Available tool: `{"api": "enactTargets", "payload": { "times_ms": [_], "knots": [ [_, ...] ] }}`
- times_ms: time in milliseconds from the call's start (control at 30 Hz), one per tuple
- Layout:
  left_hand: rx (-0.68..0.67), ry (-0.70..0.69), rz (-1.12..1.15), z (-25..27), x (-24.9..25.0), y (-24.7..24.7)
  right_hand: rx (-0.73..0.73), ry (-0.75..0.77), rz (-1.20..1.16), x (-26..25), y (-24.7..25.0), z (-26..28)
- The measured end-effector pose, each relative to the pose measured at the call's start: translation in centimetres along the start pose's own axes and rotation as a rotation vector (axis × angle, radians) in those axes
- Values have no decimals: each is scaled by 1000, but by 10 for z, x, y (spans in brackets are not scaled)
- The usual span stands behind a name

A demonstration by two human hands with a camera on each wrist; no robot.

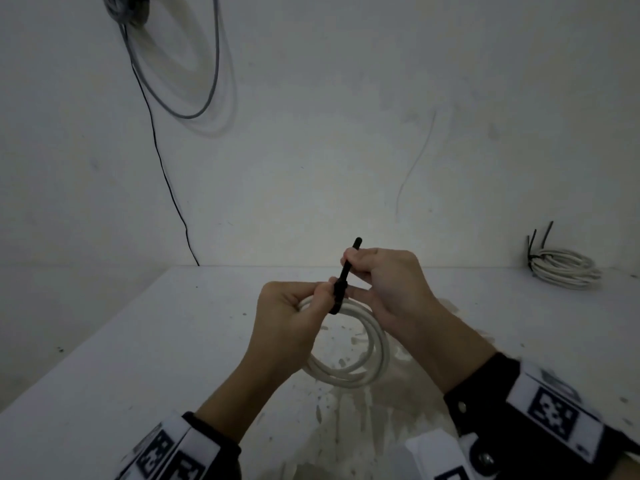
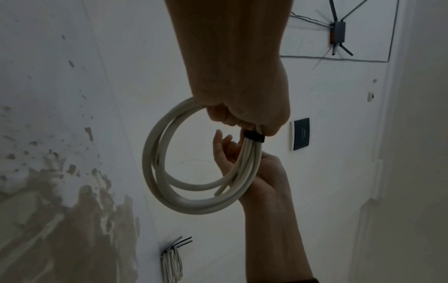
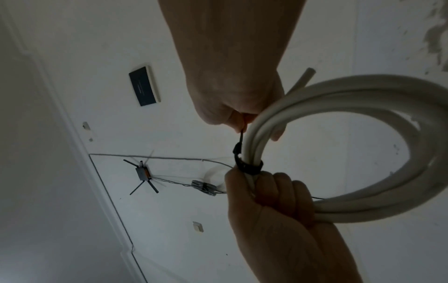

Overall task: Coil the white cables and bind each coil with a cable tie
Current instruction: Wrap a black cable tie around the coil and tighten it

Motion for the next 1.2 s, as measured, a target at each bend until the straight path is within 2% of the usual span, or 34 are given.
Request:
{"api": "enactTargets", "payload": {
  "times_ms": [133,200,333,433,533,600,800,900,1000,1100,1200],
  "knots": [
    [80,37,62,0,1,7,-77,150,557,-8,0,6],
    [109,60,39,1,1,7,-120,155,673,-7,2,8],
    [170,123,25,3,-1,1,-188,150,555,-8,4,11],
    [174,166,8,4,-3,-3,-233,301,624,-12,3,14],
    [152,182,49,3,-2,-7,-180,497,737,-13,2,16],
    [125,210,128,3,0,-9,-140,573,771,-15,3,17],
    [12,293,423,7,8,-12,-121,577,771,-14,7,16],
    [3,311,467,8,7,-10,-231,482,754,-14,8,13],
    [-14,322,372,10,5,-11,-285,438,835,-14,9,12],
    [-10,312,203,11,3,-17,-297,527,1002,-10,3,16],
    [21,320,162,9,1,-20,-306,602,1119,-8,-1,19]
  ]
}}
Point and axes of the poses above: each hand's wrist, its own z-axis away from the middle knuckle, its own y-axis out of the back of the hand, x = y × z, the point moved 3 cm from there along -z, towards the middle knuckle, and after that the axes turned 6 degrees about -x, right-handed, at the moved point
